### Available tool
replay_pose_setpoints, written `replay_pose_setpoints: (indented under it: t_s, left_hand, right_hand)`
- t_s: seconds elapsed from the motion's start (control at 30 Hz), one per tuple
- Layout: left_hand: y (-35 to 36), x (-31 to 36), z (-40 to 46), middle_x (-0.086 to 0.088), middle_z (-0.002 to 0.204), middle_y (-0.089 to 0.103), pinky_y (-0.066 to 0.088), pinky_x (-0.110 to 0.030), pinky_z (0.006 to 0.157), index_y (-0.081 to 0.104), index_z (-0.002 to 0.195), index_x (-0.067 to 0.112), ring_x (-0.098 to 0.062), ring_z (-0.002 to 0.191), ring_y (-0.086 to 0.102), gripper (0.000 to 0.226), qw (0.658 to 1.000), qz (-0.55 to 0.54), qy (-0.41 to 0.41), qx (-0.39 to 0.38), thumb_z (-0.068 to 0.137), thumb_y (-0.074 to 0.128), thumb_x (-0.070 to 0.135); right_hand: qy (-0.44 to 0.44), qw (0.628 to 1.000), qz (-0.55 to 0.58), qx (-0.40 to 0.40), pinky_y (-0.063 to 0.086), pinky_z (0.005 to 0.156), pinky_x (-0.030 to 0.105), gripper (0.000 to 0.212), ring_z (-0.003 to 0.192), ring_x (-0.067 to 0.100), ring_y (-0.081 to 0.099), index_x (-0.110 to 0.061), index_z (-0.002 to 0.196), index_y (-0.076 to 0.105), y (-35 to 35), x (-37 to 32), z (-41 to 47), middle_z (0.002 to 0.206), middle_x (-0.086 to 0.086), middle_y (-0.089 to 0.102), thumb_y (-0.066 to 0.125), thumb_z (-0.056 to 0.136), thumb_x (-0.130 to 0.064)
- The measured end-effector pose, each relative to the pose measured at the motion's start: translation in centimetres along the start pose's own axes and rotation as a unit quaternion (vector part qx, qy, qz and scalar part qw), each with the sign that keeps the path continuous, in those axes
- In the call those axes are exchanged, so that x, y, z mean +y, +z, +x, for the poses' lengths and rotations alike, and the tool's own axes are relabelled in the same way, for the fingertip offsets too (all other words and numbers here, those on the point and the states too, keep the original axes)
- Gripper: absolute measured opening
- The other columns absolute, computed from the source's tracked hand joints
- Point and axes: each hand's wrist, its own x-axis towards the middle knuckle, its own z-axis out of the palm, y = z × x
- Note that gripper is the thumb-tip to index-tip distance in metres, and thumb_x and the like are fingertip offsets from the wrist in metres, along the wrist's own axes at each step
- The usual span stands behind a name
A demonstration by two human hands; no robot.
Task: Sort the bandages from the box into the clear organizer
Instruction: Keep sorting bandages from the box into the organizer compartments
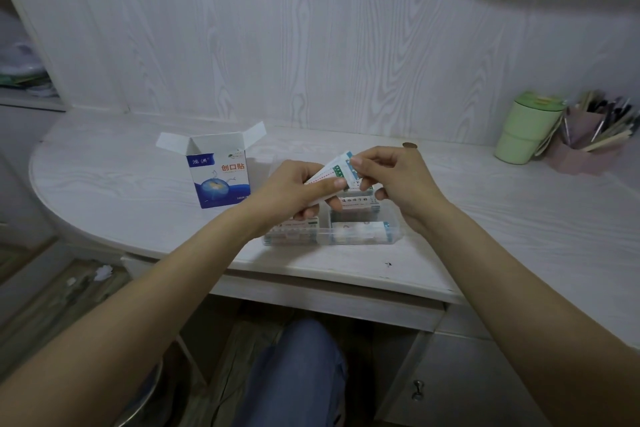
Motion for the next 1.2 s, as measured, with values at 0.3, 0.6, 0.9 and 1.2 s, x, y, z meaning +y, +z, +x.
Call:
replay_pose_setpoints:
  t_s: [0.3, 0.6, 0.9, 1.2]
  left_hand:
    - [-0.6, -0.2, -0.7, 0.001, 0.072, 0.067, 0.034, -0.015, 0.042, 0.062, 0.103, 0.023, -0.006, 0.044, 0.042, 0.016, 1.0, -0.01, 0.009, -0.022, 0.09, 0.054, 0.03]
    - [-0.5, -0.5, -0.2, 0.003, 0.072, 0.07, 0.034, -0.014, 0.041, 0.063, 0.1, 0.021, -0.006, 0.043, 0.041, 0.011, 0.999, 0.004, 0.001, 0.045, 0.095, 0.054, 0.024]
    - [-0.5, -0.6, -0.2, 0.0, 0.075, 0.068, 0.032, -0.014, 0.041, 0.064, 0.104, 0.018, -0.005, 0.043, 0.04, 0.015, 0.999, 0.0, -0.008, 0.049, 0.095, 0.054, 0.024]
    - [-1.2, -1.4, -0.2, 0.007, 0.067, 0.066, 0.04, -0.016, 0.047, 0.064, 0.091, 0.017, 0.001, 0.042, 0.046, 0.014, 0.989, 0.021, -0.008, 0.145, 0.095, 0.055, 0.027]
  right_hand:
    - [0.049, 0.998, 0.039, -0.015, 0.045, 0.048, 0.016, 0.013, 0.06, 0.011, 0.069, -0.012, 0.084, 0.068, 0.2, -0.3, -0.6, 0.07, 0.0, 0.073, 0.06, 0.093, -0.016]
    - [0.026, 0.998, 0.02, 0.056, 0.052, 0.055, 0.02, 0.004, 0.059, 0.01, 0.067, -0.007, 0.09, 0.067, 0.4, 0.2, -0.1, 0.07, 0.006, 0.07, 0.064, 0.087, -0.005]
    - [0.02, 0.998, 0.002, 0.066, 0.045, 0.049, 0.014, 0.003, 0.049, 0.002, 0.058, -0.008, 0.088, 0.066, 0.1, 0.4, -0.6, 0.067, 0.004, 0.065, 0.065, 0.087, -0.005]
    - [0.095, 0.984, -0.119, 0.096, 0.044, 0.062, 0.022, 0.01, 0.058, 0.011, 0.058, -0.012, 0.076, 0.064, -1.9, 2.6, -1.3, 0.077, 0.001, 0.064, 0.063, 0.082, -0.005]
